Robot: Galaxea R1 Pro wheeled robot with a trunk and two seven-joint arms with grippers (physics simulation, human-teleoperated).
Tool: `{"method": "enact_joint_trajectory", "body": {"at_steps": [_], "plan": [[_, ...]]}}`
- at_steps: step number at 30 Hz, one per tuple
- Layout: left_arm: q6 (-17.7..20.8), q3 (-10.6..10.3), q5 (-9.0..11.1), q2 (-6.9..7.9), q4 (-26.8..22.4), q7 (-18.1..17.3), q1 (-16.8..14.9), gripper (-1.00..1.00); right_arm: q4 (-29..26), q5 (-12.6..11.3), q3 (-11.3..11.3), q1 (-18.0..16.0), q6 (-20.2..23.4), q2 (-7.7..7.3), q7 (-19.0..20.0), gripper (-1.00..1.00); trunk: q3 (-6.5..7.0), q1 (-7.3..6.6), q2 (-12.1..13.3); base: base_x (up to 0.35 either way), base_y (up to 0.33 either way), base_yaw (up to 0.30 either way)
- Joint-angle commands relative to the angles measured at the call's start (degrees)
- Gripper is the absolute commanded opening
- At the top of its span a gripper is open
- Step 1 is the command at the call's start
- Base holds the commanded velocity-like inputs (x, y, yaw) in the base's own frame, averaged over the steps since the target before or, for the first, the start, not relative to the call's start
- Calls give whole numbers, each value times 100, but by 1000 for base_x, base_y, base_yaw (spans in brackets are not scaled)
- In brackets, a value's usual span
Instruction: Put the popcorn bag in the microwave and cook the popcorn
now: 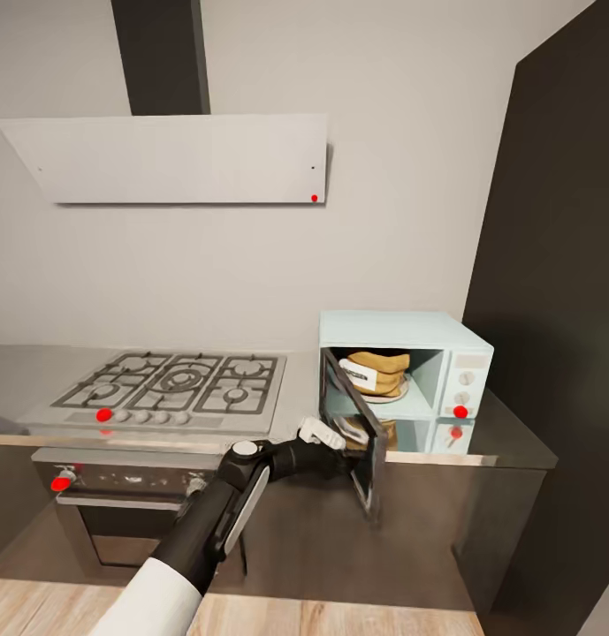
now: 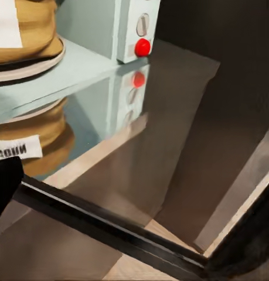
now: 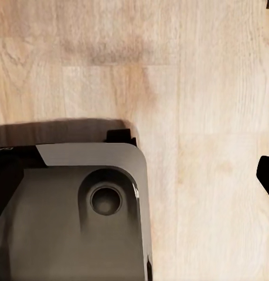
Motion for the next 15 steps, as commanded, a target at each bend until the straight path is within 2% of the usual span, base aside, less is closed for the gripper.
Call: {"method": "enact_joint_trajectory", "body": {"at_steps": [1,3,5,12,15], "plan": [[41,-88,75,-2,-5,-19,-4,100,17,38,-49,-7,-32,-5,11,100,-8,1,-6,2,0,0],[41,-383,349,-2,-4,-7,-4,100,17,37,-49,-7,-31,-5,11,100,-8,1,-6,30,-9,0],[41,-502,458,-2,-5,115,-4,100,17,35,-49,-7,-31,-5,11,100,-8,1,-6,140,-109,0],[41,-534,507,-2,-2,191,-4,100,17,35,-49,-7,-31,-5,11,100,-8,1,-6,171,-150,0],[41,-542,517,-2,18,441,-4,100,17,35,-49,-7,-31,-5,11,100,-8,1,-6,7,-5,0]]}}
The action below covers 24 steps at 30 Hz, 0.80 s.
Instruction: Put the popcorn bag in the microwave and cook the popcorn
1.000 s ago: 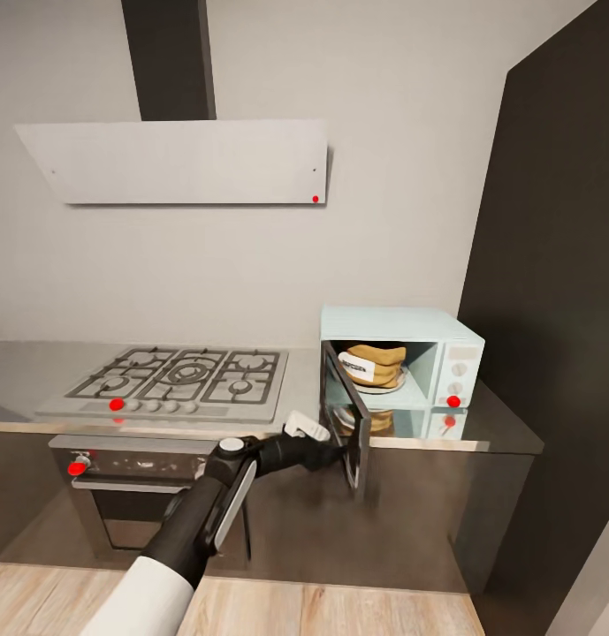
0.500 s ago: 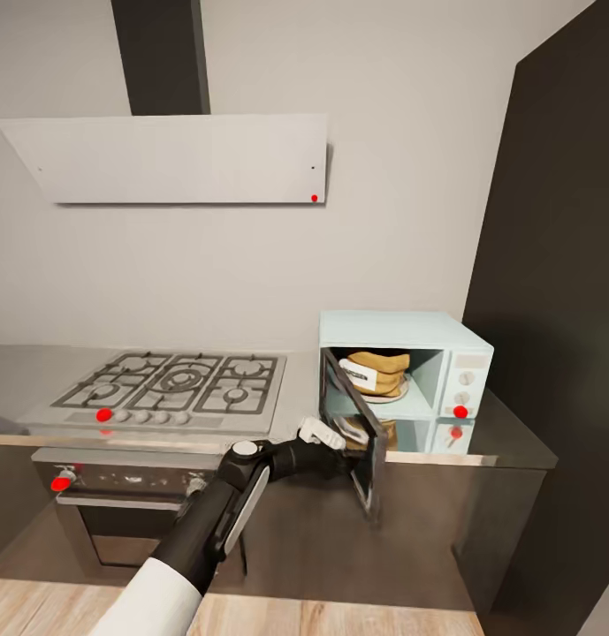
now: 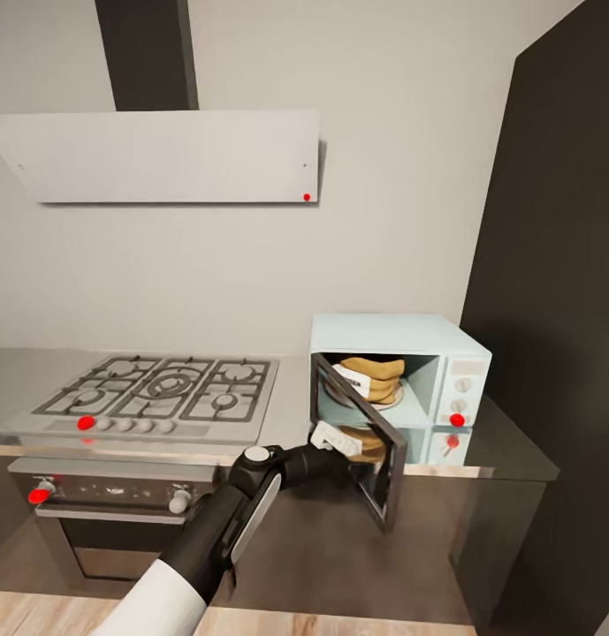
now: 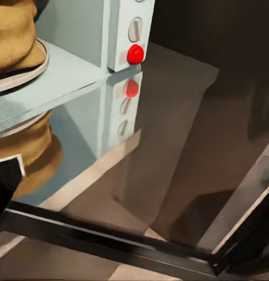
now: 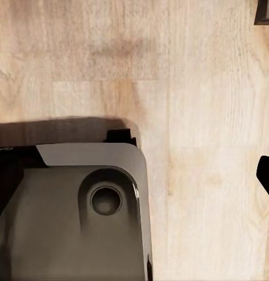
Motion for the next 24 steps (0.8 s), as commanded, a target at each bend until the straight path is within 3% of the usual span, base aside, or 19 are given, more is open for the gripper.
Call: {"method": "enact_joint_trajectory", "body": {"at_steps": [1,6,10,14,24], "plan": [[51,-4,46,-1,9,77,-4,100,17,40,-49,-7,-32,-5,11,100,-8,1,-6,18,-1,0],[42,-198,291,-1,105,161,-4,100,17,40,-41,-7,-32,-5,11,100,-8,1,-6,155,-155,0],[42,-383,338,-1,87,169,-4,100,17,40,-40,-7,-32,-5,11,100,-8,1,-6,232,-202,0],[42,-394,448,-1,69,169,-4,100,17,40,-40,-7,-32,-5,11,100,-8,1,-6,242,-198,0],[42,-421,476,-1,42,169,-4,100,17,40,-42,-7,-32,-5,11,100,-8,1,-6,170,-137,0]]}}
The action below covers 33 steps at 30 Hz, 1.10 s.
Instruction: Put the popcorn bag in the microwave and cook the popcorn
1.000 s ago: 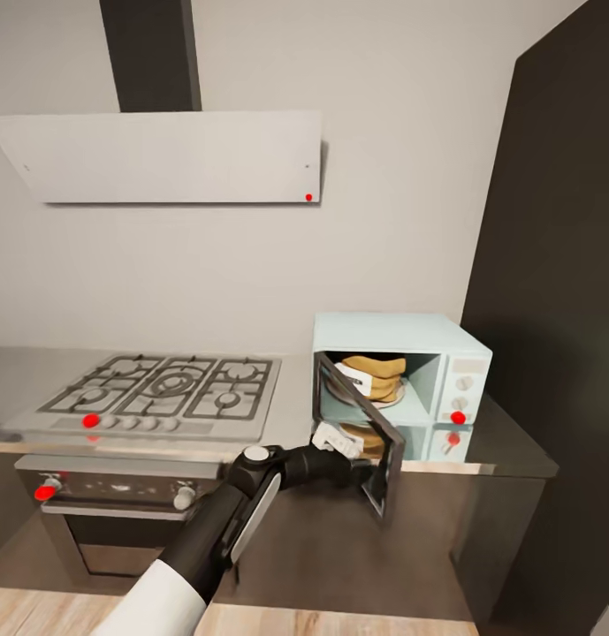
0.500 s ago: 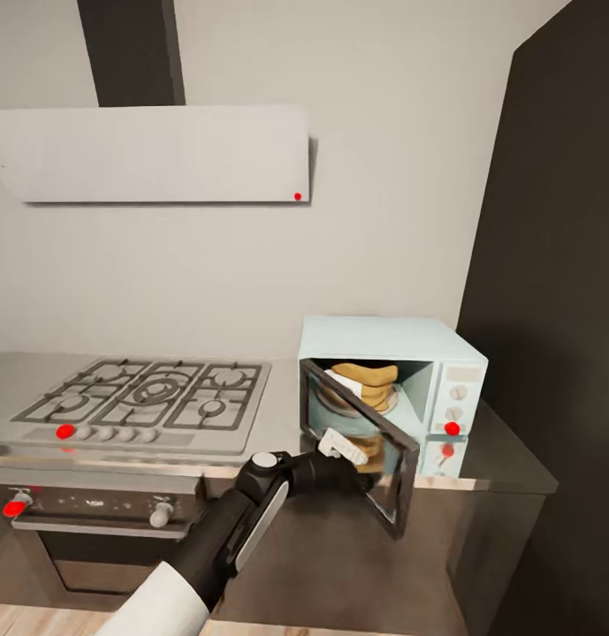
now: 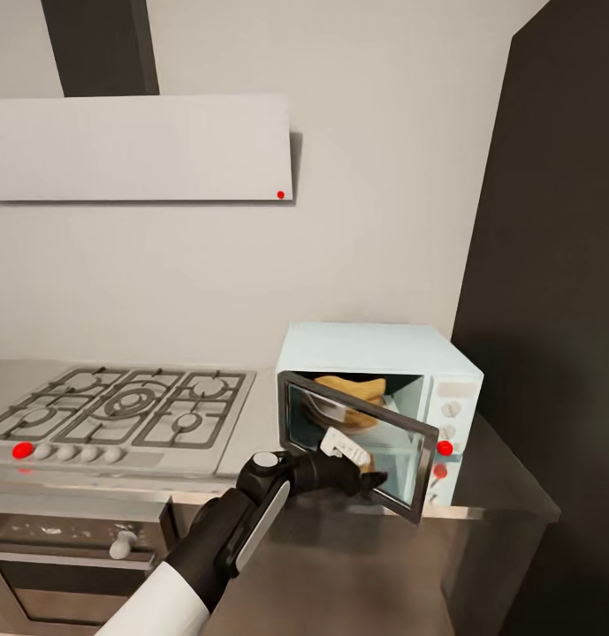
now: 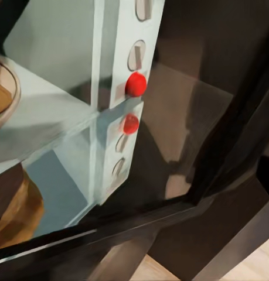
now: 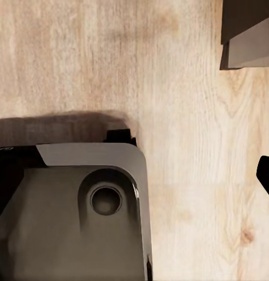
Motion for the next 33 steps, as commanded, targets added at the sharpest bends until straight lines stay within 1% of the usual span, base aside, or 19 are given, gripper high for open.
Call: {"method": "enact_joint_trajectory", "body": {"at_steps": [1,2,4,5,6,7,9,13,16,18,19,20,21,23,24,27,31,32,33], "plan": [[54,-9,64,-1,-4,12,-5,100,17,39,-49,-7,-31,-5,11,100,-8,1,-5,9,-7,0],[54,-27,64,-1,0,25,-5,100,17,39,-50,-7,-31,-5,11,100,-8,1,-5,6,-4,0],[54,-223,75,-1,8,169,-5,100,17,39,-47,-7,-31,-5,11,100,-8,1,-5,40,-9,0],[54,-345,151,-1,4,363,-5,100,17,39,-47,-7,-31,-5,11,100,-8,1,-5,37,-15,0],[54,-379,220,-1,6,466,-5,100,17,39,-49,-7,-31,-5,11,100,-8,1,-5,24,-9,0],[54,-408,335,-1,16,610,-5,100,17,38,-52,-7,-31,-5,11,100,-8,1,-5,12,-5,0],[54,-433,494,-1,51,886,-5,100,17,9,-55,-7,-51,-2,7,100,-7,1,-5,4,-2,-52],[54,-439,541,-1,70,1218,-5,100,17,-11,-63,-7,-65,4,-4,100,1,1,-5,1,0,-195],[54,-445,547,-1,72,1637,-5,100,17,-13,-64,-7,-66,4,-6,100,9,1,-5,0,0,-230],[54,-491,549,-1,72,1823,-5,100,17,-13,-64,-7,-67,4,-6,100,14,1,-5,0,0,-233],[54,-650,557,-1,67,1986,-5,100,17,-13,-64,-7,-67,4,-6,100,17,1,-5,0,0,-233],[54,-752,579,-1,65,2064,-5,100,17,-13,-64,-7,-67,4,-6,100,20,1,-5,0,0,-233],[54,-922,698,-1,58,2238,-5,100,17,-13,-64,-7,-67,4,-6,100,23,1,-5,0,0,-233],[54,-1027,953,-1,47,2493,-5,100,17,-13,-64,-7,-62,4,-6,100,28,1,-5,0,0,-233],[52,-1053,1070,-1,35,2588,-5,100,17,-13,-64,-7,-60,4,-6,100,31,1,-5,0,0,-233],[15,-1068,1118,-1,11,2630,-5,100,17,-13,-64,-7,-58,4,-6,100,38,1,-5,0,0,-219],[-22,-1074,1127,-1,-27,2674,-5,100,17,-13,-64,-7,-57,-4,-6,100,40,1,-5,0,0,-52],[-24,-1077,1129,-1,-34,2808,-5,100,17,-12,-64,-7,-57,-4,-6,100,40,1,-5,0,0,-8],[-25,-1080,1135,-1,-91,3230,-5,100,17,-9,-64,-7,-58,-5,-6,100,40,1,-5,0,0,-3]]}}
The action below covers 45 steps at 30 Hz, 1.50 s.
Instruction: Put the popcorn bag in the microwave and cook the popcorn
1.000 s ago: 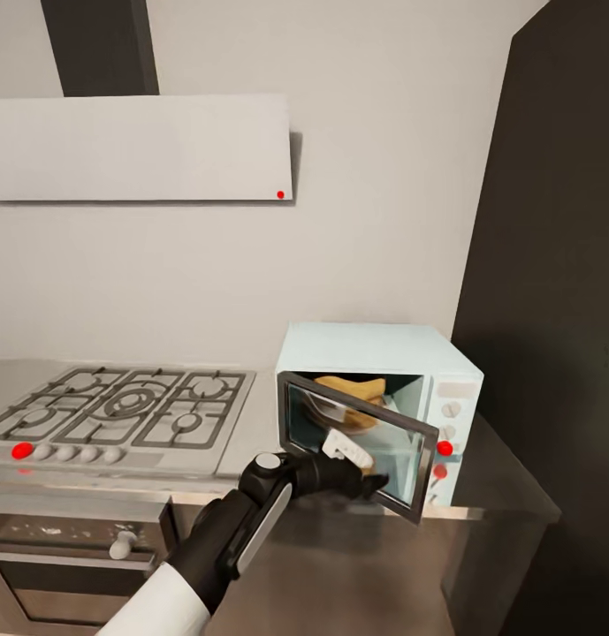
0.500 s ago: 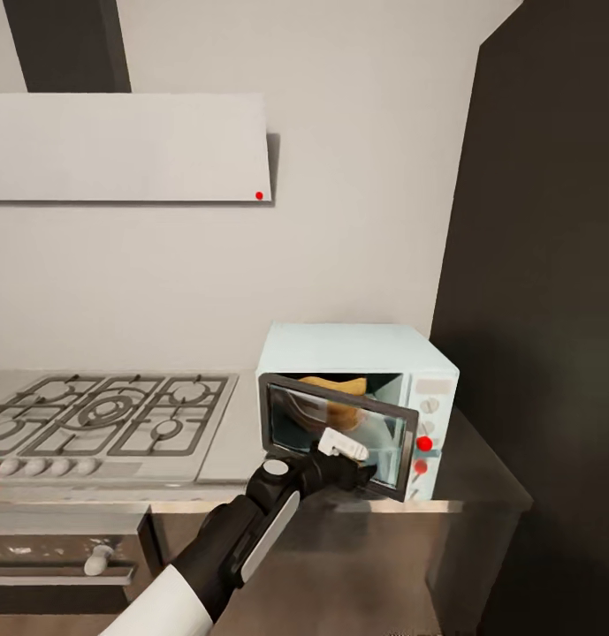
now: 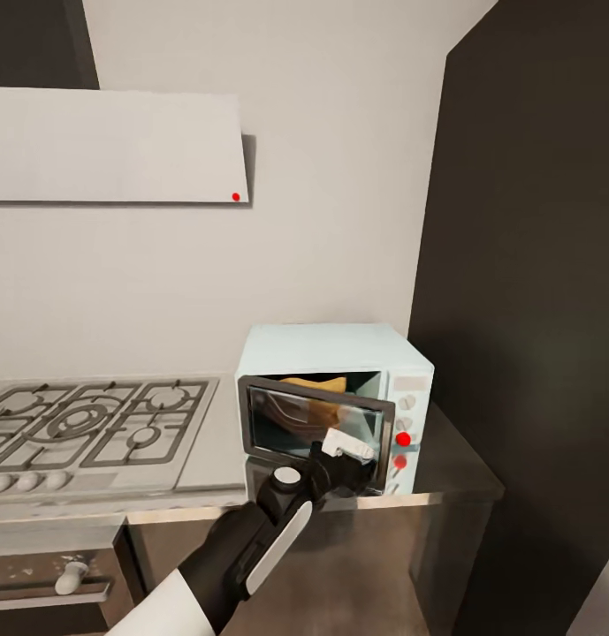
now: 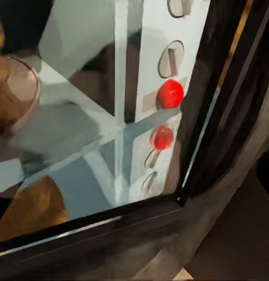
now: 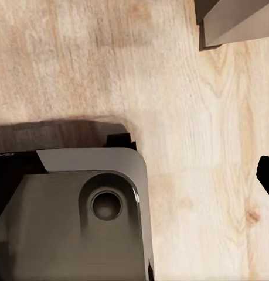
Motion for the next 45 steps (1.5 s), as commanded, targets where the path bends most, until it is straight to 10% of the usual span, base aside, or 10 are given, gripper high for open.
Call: {"method": "enact_joint_trajectory", "body": {"at_steps": [1,9,17,45], "plan": [[24,-7,66,0,-113,360,-5,100,17,42,-48,-7,-32,-5,11,100,-8,1,-6,0,0,-2],[-35,0,67,0,-273,1345,-5,100,17,44,-48,-7,-31,-5,11,100,-8,1,-6,0,0,0],[-637,-379,63,0,-202,1381,-5,100,17,52,-40,-7,-24,-5,11,100,-8,1,-6,190,-77,0],[-661,-397,68,0,-228,1384,-5,100,17,52,-40,-7,-23,-5,11,100,-8,1,-6,46,-10,0]]}}
